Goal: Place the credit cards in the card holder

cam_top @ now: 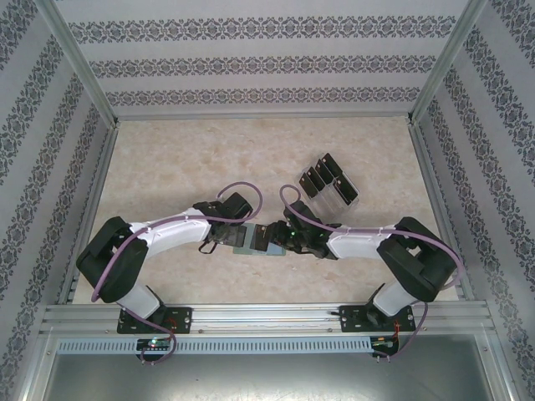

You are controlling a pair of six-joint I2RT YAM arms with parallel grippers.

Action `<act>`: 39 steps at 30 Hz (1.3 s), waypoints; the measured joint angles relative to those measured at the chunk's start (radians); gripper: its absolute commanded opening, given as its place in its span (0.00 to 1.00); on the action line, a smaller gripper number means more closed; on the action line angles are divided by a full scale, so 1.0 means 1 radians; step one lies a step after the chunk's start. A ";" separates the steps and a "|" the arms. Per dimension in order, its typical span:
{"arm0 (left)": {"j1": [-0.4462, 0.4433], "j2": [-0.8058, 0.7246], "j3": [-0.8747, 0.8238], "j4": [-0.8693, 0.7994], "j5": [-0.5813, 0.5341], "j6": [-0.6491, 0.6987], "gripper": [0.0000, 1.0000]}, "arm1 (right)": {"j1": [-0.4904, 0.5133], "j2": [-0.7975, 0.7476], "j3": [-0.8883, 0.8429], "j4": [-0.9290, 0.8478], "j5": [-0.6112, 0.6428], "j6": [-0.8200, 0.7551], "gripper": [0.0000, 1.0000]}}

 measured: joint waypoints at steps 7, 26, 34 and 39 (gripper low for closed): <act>0.003 0.000 -0.032 0.013 0.001 0.008 0.96 | 0.000 0.033 0.017 0.004 -0.003 0.000 0.34; 0.003 0.004 -0.057 0.043 0.008 0.009 0.95 | 0.002 0.084 0.047 0.057 -0.039 0.000 0.21; 0.003 0.004 -0.059 0.046 0.008 0.009 0.95 | 0.002 0.084 0.047 0.083 -0.051 0.000 0.08; 0.003 0.004 -0.060 0.047 0.008 0.009 0.95 | 0.001 0.084 0.045 0.113 -0.064 0.001 0.00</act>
